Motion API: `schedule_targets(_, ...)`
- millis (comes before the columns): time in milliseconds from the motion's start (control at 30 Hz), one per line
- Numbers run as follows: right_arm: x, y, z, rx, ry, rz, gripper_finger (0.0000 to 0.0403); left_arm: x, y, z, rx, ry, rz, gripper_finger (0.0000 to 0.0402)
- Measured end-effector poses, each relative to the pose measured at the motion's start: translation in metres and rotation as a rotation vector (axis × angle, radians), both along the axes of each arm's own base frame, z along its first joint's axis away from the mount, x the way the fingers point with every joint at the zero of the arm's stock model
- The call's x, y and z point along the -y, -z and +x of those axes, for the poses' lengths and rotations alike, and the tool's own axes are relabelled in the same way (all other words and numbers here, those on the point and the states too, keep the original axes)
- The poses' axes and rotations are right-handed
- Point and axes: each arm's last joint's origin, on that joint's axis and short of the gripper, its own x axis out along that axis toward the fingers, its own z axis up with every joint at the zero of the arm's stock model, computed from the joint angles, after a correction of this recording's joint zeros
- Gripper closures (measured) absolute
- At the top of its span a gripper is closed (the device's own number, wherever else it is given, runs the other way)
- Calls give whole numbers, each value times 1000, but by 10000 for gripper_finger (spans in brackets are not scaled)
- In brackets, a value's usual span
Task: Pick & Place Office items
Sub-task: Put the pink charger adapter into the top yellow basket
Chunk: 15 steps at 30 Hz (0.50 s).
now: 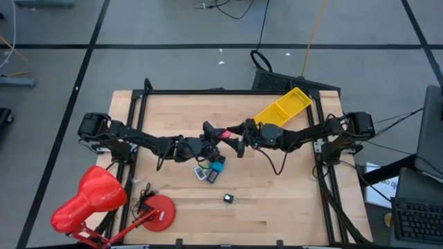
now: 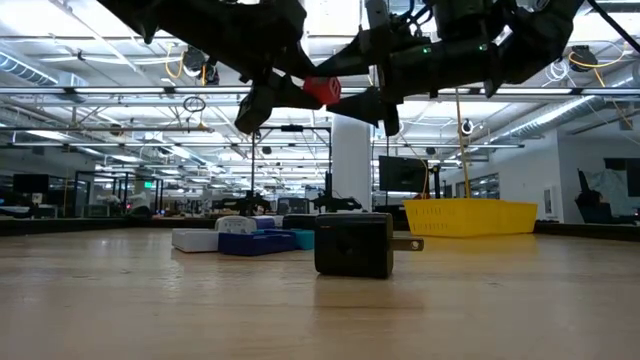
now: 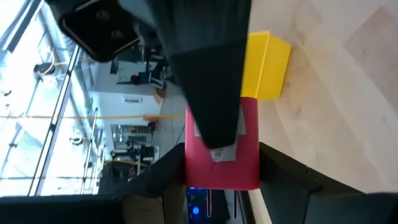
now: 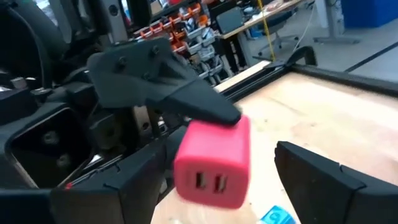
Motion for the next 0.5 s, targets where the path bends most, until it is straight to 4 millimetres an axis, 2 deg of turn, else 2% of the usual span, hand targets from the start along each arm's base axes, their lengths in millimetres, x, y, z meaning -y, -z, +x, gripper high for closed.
schedule_targets(267, 0, 1, 0, -4, 1, 19, 161, 0, 0, 0, 13, 8, -25, 243)
schedule_targets(500, 0, 0, 0, -2, -10, 19, 255, 0, 0, 0, 28, 0, -52, 221)
